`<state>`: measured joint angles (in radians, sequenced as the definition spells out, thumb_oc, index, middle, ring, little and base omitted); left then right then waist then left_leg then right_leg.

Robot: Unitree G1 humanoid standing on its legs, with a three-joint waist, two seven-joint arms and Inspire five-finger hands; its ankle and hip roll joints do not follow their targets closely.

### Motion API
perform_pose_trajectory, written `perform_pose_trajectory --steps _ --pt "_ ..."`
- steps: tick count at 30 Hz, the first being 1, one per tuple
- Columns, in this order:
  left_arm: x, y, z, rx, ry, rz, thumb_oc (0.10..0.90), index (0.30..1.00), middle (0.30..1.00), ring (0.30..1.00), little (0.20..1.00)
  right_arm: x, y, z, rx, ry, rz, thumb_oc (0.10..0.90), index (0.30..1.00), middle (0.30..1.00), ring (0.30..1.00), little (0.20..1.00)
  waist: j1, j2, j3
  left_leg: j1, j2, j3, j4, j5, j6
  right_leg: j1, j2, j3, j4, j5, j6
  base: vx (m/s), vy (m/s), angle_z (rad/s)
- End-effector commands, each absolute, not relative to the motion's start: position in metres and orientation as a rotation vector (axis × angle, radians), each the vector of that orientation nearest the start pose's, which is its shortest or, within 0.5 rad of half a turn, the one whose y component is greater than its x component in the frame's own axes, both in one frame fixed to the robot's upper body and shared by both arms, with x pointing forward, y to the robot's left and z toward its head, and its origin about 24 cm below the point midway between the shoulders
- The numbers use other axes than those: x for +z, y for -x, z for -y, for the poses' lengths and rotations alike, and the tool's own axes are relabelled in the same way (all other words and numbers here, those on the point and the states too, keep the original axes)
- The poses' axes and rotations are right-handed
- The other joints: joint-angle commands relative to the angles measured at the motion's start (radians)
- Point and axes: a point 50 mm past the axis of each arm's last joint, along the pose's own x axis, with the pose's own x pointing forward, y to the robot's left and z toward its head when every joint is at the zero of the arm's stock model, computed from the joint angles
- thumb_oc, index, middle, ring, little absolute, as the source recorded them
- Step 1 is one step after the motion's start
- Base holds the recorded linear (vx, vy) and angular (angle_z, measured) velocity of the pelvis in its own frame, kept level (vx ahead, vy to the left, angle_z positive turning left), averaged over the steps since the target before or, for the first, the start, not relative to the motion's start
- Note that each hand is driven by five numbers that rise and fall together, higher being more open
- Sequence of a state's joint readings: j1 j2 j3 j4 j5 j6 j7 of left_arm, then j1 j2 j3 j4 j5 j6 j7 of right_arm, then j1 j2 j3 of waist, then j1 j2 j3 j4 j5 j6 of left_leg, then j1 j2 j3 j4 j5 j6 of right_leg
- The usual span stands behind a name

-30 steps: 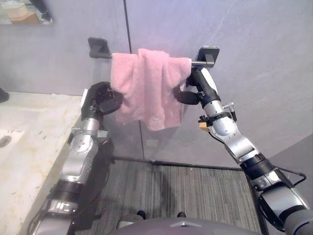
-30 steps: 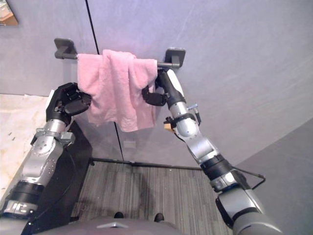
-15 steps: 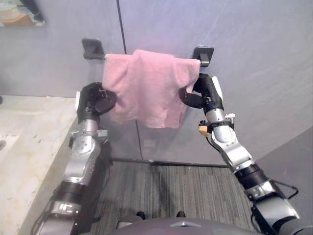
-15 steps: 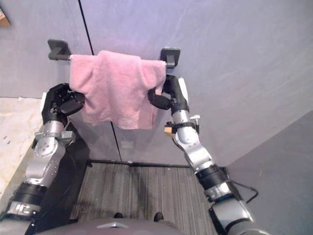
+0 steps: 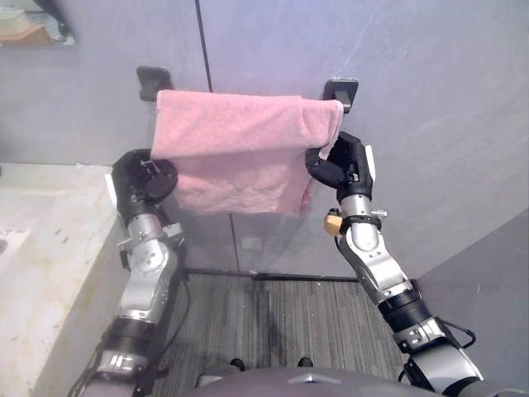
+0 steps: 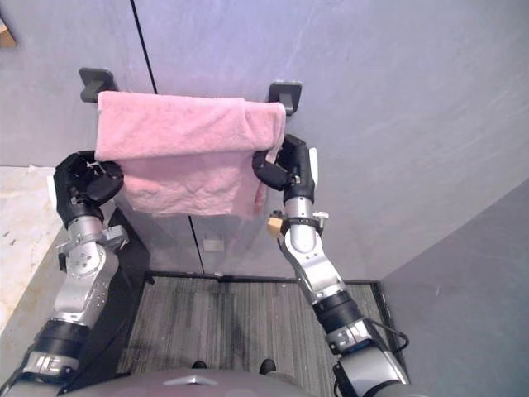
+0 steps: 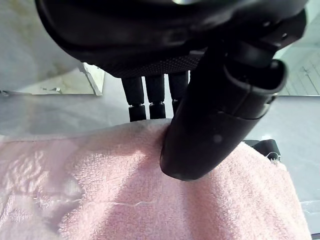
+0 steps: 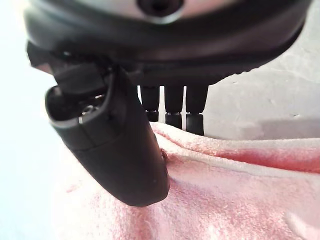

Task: Organize the bathroom.

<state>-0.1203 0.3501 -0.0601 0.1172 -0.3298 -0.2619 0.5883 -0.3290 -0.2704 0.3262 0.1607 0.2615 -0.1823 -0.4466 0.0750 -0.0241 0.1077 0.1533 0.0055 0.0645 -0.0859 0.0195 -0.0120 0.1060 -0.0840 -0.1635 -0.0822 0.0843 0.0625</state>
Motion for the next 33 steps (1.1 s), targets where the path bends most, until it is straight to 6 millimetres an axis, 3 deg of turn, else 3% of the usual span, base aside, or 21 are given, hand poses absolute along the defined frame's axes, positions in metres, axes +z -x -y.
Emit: perform_pose_trajectory --steps 1,4,5,6,8,18,28,33 --pt "0.116 -0.269 -0.246 0.6 0.02 0.474 0.4 0.3 0.3 0.3 0.3 0.106 -0.304 0.157 -0.209 -0.037 0.308 0.4 0.3 0.3 0.3 0.3 -0.01 -0.011 -0.081 -0.022 -0.03 0.018 0.051 -0.101 0.045 0.009 -0.047 -0.023 0.045 -0.086 0.045 0.0 0.0 0.0" --pt "0.114 -0.272 -0.243 0.546 0.021 0.441 0.4 0.3 0.3 0.3 0.3 0.107 -0.305 0.157 -0.2 -0.037 0.31 0.414 0.321 0.321 0.321 0.321 -0.011 -0.011 -0.079 -0.023 -0.03 0.019 0.052 -0.1 0.045 0.008 -0.046 -0.022 0.047 -0.086 0.046 0.0 0.0 0.0" --pt "0.112 -0.275 -0.239 0.491 0.017 0.418 0.566 0.549 0.549 0.549 0.549 0.108 -0.305 0.157 -0.188 -0.033 0.312 0.8 0.9 0.9 0.9 0.9 -0.012 -0.011 -0.079 -0.024 -0.03 0.02 0.053 -0.1 0.046 0.007 -0.046 -0.02 0.048 -0.086 0.045 0.0 0.0 0.0" --pt "0.112 -0.275 -0.239 0.486 0.017 0.417 0.668 0.702 0.702 0.702 0.702 0.108 -0.305 0.157 -0.186 -0.032 0.312 0.8 0.9 0.9 0.9 0.9 -0.012 -0.011 -0.079 -0.024 -0.03 0.02 0.053 -0.1 0.046 0.007 -0.046 -0.02 0.048 -0.086 0.045 0.0 0.0 0.0" --pt "0.109 -0.278 -0.235 0.419 -0.002 0.387 0.8 0.9 0.9 0.9 0.9 0.108 -0.304 0.158 -0.175 -0.016 0.321 0.8 0.9 0.9 0.9 0.9 -0.014 -0.01 -0.077 -0.024 -0.03 0.023 0.056 -0.102 0.047 0.006 -0.045 -0.017 0.048 -0.085 0.047 0.0 0.0 0.0" --pt "0.09 -0.275 -0.24 0.338 -0.065 0.259 0.8 0.9 0.9 0.9 0.9 0.102 -0.292 0.174 -0.15 0.073 0.337 0.8 0.9 0.9 0.9 0.9 -0.026 -0.003 -0.08 -0.025 -0.028 0.033 0.051 -0.097 0.047 0.0 -0.042 -0.008 0.05 -0.085 0.051 -0.01 0.001 -0.01" --pt "0.046 -0.24 -0.271 0.528 -0.048 0.062 0.8 0.9 0.9 0.9 0.9 0.047 -0.258 0.206 -0.239 0.128 0.14 0.8 0.9 0.9 0.9 0.9 -0.045 -0.007 -0.068 -0.027 -0.026 0.04 0.034 -0.09 0.051 -0.012 -0.04 -0.003 0.049 -0.08 0.054 -0.07 -0.001 -0.06" --pt "0.0 -0.216 -0.272 0.537 0.047 -0.152 0.8 0.9 0.9 0.9 0.9 0.001 -0.233 0.222 -0.298 0.205 -0.078 0.8 0.9 0.9 0.9 0.9 -0.053 -0.009 -0.049 -0.035 -0.029 0.039 0.019 -0.08 0.056 -0.028 -0.04 -0.007 0.055 -0.07 0.059 -0.14 -0.007 -0.03"
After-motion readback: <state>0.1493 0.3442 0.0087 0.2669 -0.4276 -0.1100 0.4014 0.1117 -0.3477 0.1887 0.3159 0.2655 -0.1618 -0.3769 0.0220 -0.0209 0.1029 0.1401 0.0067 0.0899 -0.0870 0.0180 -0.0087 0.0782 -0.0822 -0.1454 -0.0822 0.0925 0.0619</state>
